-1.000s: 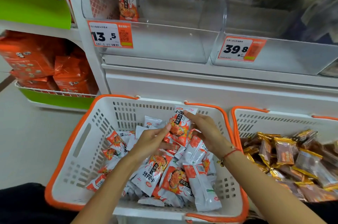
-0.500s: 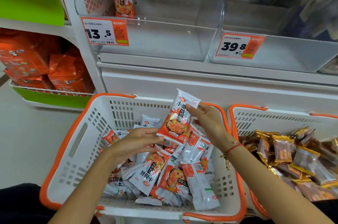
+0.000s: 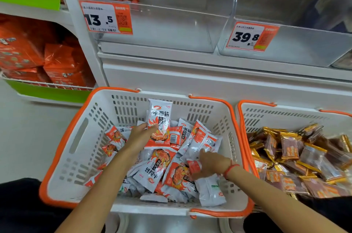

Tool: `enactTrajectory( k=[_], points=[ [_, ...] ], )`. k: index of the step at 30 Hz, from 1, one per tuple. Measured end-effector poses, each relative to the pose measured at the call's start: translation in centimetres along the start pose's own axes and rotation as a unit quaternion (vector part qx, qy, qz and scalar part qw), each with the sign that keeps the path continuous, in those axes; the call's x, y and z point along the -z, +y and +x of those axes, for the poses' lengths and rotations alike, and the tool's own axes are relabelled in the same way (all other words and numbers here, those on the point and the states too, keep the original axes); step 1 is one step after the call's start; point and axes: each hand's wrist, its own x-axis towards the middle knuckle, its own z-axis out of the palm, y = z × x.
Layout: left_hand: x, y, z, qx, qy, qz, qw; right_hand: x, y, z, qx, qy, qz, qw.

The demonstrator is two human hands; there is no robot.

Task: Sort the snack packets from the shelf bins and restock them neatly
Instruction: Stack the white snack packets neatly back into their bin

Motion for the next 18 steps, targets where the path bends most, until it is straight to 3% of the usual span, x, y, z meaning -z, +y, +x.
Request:
enactTrajectory(
  k=[5,7,10,13,16,18],
  points=[
    [0.5,-1.6,1.9,0.007,-0.018,-0.004,1.0,2.5,1.0,0.3,0.012,-0.012,0.121,0.993],
    [0.5,-1.6,2.4,0.023,-0.026,0.0,0.999,4.4,2.5,-0.2,0.042,-0.007,0.238,0.97],
    [-0.6,0.8,0.1,0.035,-0.006,0.011,0.999,6.3,3.6,-1.5,0.142,-0.006,0.504,0.852],
    [-1.5,1.5,-0.9,0.052,-0.037,-0.011,0.998,7.3,2.4,-2.7,0.218,0.024,0.635,0.741],
    [-2.7,2.4,-2.3,0.031,-0.076,-0.062,0.995,7.5,0.1,-3.3,0.243,0.056,0.666,0.703],
    [-3.2,2.7,-2.9,0.006,-0.043,-0.06,0.997,7.5,-1.3,-3.6,0.232,0.089,0.677,0.693]
  ],
)
